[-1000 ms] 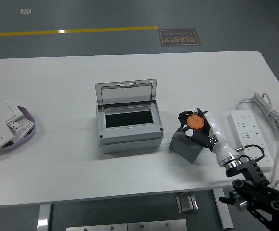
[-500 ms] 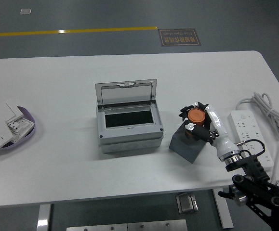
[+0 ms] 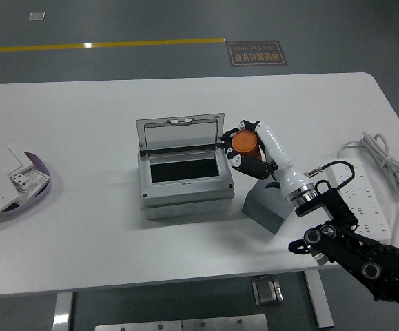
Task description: Pick up the cylinder from the cube,place it in the box,flap close box
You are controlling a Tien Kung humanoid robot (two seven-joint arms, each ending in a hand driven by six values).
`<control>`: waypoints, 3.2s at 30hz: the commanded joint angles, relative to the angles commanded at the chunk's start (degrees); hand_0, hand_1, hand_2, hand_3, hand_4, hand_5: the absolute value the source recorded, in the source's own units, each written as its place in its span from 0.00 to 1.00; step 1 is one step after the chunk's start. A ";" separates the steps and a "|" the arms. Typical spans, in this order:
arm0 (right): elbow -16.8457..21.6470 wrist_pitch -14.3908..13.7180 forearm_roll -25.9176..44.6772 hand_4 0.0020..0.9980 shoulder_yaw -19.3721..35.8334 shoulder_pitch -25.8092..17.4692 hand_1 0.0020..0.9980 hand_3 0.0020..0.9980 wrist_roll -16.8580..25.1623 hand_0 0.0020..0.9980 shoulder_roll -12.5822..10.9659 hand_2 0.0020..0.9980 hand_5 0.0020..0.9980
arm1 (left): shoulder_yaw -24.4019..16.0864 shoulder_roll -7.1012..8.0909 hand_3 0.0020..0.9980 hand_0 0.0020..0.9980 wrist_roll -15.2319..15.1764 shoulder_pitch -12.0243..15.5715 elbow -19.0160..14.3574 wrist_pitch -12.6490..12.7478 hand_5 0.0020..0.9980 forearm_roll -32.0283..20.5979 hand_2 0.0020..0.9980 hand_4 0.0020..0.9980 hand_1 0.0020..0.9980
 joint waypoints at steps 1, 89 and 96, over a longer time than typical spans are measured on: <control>-0.09 -0.11 -1.37 0.00 -1.09 1.17 0.24 0.26 -1.58 0.10 0.37 0.38 0.00 | -0.06 0.06 0.63 0.61 0.03 -0.03 0.00 0.00 0.25 0.08 0.63 0.68 0.64; -5.09 7.63 -10.16 0.93 -13.04 23.96 0.67 0.73 -17.93 0.76 1.05 0.67 0.43 | -1.52 0.49 0.63 0.61 0.94 -0.62 0.09 -0.10 0.25 2.22 0.63 0.68 0.64; -9.90 7.61 -6.86 0.92 -16.07 25.62 0.67 0.73 -16.57 0.75 1.03 0.66 0.43 | -1.61 0.52 0.63 0.61 1.00 -0.80 0.10 -0.13 0.25 2.48 0.63 0.68 0.64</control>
